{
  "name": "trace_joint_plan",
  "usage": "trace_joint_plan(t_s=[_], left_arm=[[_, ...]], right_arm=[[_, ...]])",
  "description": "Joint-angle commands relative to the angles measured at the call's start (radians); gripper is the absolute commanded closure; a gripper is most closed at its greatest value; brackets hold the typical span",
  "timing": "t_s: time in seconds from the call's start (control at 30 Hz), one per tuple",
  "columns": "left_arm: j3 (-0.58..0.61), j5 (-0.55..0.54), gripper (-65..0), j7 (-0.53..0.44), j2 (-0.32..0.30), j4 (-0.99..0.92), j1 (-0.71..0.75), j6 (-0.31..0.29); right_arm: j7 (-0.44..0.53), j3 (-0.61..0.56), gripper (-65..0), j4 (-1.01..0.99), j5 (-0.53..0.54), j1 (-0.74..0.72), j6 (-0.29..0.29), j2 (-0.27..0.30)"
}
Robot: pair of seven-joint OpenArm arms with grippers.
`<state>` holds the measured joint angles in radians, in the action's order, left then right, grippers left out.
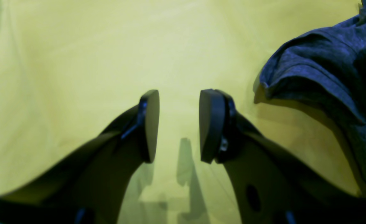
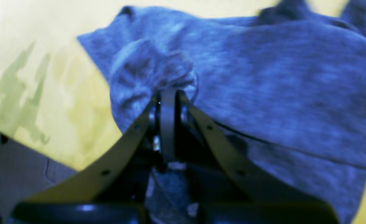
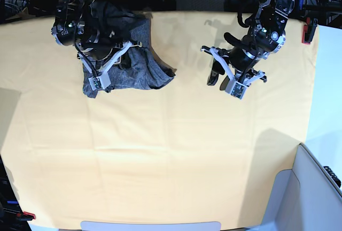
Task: Fold the T-shirt properly
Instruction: 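Lift the right gripper off and regrasp the stack's edge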
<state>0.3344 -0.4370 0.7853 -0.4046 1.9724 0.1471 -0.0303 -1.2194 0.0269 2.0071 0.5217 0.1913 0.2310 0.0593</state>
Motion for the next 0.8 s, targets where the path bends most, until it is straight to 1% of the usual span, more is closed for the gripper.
trace_joint_plan(t_s=[0.0, 0.2, 0.3, 0.37, 0.57, 0.7, 0.77], left_arm=[[-0.008, -0.003, -21.1, -0.02, -0.006, 0.015, -0.01, -0.001], [-0.008, -0.003, -21.1, -0.02, -0.006, 0.015, -0.013, -0.001], [-0.01, -0.003, -21.1, -0.02, -0.006, 0.014, -0.014, -0.001], [-0.01, -0.003, -21.1, -0.019, -0.006, 0.014, -0.014, -0.001], [-0.01, -0.003, -21.1, -0.019, -0.006, 0.014, -0.014, -0.001], [-0.01, -0.003, -21.1, -0.019, -0.006, 0.014, -0.014, -0.001], [-0.008, -0.003, -21.1, -0.019, -0.006, 0.014, -0.014, -0.001]], right_arm=[[0.016, -0.014, -0.7, 0.019, 0.012, -0.005, 0.001, 0.015], [0.014, -0.153, -0.7, 0.019, 0.013, -0.008, 0.0, 0.08], [0.014, -0.232, -0.7, 0.019, 0.042, -0.019, 0.0, 0.141], [0.014, -0.255, -0.7, 0.019, 0.093, -0.028, 0.0, 0.192], [0.014, -0.25, -0.7, 0.019, 0.274, -0.059, 0.003, 0.343], [0.014, -0.256, -0.7, 0.019, 0.404, -0.079, 0.006, 0.414], [0.014, -0.256, -0.8, 0.019, 0.461, -0.085, 0.008, 0.432]])
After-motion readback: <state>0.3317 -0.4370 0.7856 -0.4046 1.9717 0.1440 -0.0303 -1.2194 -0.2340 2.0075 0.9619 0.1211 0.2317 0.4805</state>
